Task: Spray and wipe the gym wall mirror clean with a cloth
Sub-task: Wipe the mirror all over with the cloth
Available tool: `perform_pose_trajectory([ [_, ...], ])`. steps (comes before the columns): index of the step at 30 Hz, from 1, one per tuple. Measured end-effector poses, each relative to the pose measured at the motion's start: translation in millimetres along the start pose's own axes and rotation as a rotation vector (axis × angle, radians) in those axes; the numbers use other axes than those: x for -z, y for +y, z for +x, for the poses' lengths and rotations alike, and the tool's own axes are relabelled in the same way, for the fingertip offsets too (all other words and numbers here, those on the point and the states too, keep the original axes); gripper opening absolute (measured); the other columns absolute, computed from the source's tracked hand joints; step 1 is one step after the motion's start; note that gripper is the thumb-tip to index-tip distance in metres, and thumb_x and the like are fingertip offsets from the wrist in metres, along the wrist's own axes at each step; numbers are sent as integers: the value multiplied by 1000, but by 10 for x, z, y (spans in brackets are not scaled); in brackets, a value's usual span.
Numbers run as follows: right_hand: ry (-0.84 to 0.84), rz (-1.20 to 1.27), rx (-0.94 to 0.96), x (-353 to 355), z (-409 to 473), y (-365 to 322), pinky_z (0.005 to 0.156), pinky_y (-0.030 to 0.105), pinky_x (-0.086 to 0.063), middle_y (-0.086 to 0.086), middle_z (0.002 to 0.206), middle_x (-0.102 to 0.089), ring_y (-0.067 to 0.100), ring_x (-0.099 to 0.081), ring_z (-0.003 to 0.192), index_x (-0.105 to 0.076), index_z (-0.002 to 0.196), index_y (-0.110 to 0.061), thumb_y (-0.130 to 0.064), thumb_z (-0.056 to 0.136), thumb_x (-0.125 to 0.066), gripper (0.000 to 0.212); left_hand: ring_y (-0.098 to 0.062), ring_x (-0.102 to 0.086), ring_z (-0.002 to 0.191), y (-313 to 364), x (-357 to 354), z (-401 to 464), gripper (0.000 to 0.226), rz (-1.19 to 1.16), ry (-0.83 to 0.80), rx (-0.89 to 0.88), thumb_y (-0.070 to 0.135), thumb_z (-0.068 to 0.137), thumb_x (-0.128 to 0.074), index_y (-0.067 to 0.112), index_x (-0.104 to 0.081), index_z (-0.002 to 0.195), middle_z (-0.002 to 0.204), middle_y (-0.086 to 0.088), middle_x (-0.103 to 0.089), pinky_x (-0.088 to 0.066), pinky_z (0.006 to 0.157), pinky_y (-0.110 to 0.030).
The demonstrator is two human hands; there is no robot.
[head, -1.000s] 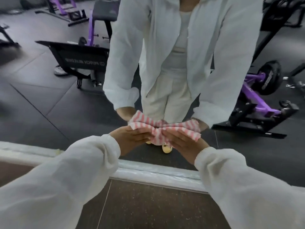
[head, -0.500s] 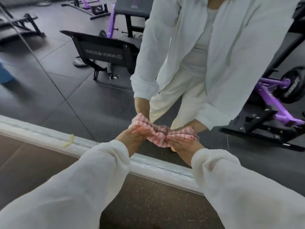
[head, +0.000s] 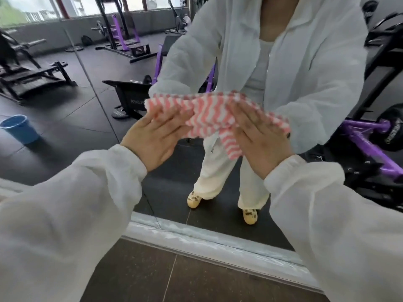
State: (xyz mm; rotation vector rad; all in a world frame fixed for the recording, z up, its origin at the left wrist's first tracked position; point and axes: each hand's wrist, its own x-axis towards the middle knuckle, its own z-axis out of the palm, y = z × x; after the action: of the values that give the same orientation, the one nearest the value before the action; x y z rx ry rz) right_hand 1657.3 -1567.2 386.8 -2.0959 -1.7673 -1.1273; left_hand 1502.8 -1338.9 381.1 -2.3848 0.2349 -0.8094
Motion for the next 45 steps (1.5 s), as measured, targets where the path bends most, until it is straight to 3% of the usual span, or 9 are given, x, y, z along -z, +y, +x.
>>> perform_pose_trajectory([
  [3, 10, -77, 46, -213, -25, -90, 118, 31, 9, 3, 151, -22, 19, 1, 146, -34, 140, 0, -7, 98, -10, 49, -24, -10, 144, 16, -135, -64, 54, -75, 3, -53, 20, 79, -50, 9, -43, 132, 153, -8, -24, -2, 117, -39],
  [7, -187, -285, 290, -630, -381, -383, 116, 39, -7, -2, 141, -29, 20, -34, 136, -40, 132, -9, -6, 94, -12, 47, -22, -38, 119, 228, -388, -289, 90, -60, -198, -227, 21, 41, -89, 6, -53, 123, 123, -4, -62, -2, 114, -38],
  [14, -651, -438, 469, -1116, -815, -763, 114, 43, 11, -6, 154, -8, 21, -17, 144, -9, 145, -6, -17, 93, -27, 56, -23, -17, 143, 649, -902, -807, 52, 135, -469, -424, 30, 83, -50, 24, -52, 134, 147, 9, -36, 5, 116, -44],
  [20, -1080, -186, 507, -1280, -825, -1071, 115, 32, 3, 0, 157, 19, 17, 14, 145, 19, 147, -9, -14, 102, -24, 63, -20, 21, 142, 1173, -1052, -950, 66, -9, -1027, -446, 19, 101, -31, 14, 13, 149, 155, 3, 23, 16, 110, -40],
  [24, -650, -41, 316, -1548, -1111, -1059, 109, 21, -28, -8, 143, -45, 8, -50, 125, 17, 149, -16, -23, 103, -1, 50, -21, 29, 138, 1077, -979, -1074, 65, 1, -912, -355, 25, 101, -27, 14, 17, 148, 155, 0, 25, 28, 98, -45],
  [29, -252, -127, 298, -1220, -566, -852, 117, 33, -10, 7, 147, -38, 22, -20, 143, -5, 148, 4, -13, 100, -17, 52, -30, -16, 141, 519, -822, -1251, 67, -51, -507, -109, 31, 71, -65, 13, -50, 134, 151, -3, -33, 7, 116, -49],
  [36, 152, -234, 82, -739, 865, -689, 112, 29, 18, 1, 152, 33, 13, 29, 140, 18, 148, -14, -23, 93, -35, 77, -28, -6, 144, -452, -400, -891, 63, 31, -101, 88, 23, 82, -43, 10, -30, 141, 151, -9, -19, -5, 114, -45],
  [40, 327, -190, 91, -122, 1564, -520, 116, 35, -11, 16, 149, -34, 29, -23, 140, -52, 125, 6, 0, 99, -12, 48, -38, -17, 138, -1004, -25, -491, 55, 59, 51, 228, 22, 89, -35, 12, -24, 143, 146, -11, -21, -14, 113, -51],
  [45, 414, -163, 46, -15, 1625, -624, 112, 40, -24, 17, 142, -46, 32, -44, 131, -51, 118, 1, -6, 101, -20, 37, -55, -17, 134, -1132, -44, -421, 76, -79, 145, 256, 16, 89, -41, 27, 2, 151, 152, -12, -14, -13, 113, -60],
])
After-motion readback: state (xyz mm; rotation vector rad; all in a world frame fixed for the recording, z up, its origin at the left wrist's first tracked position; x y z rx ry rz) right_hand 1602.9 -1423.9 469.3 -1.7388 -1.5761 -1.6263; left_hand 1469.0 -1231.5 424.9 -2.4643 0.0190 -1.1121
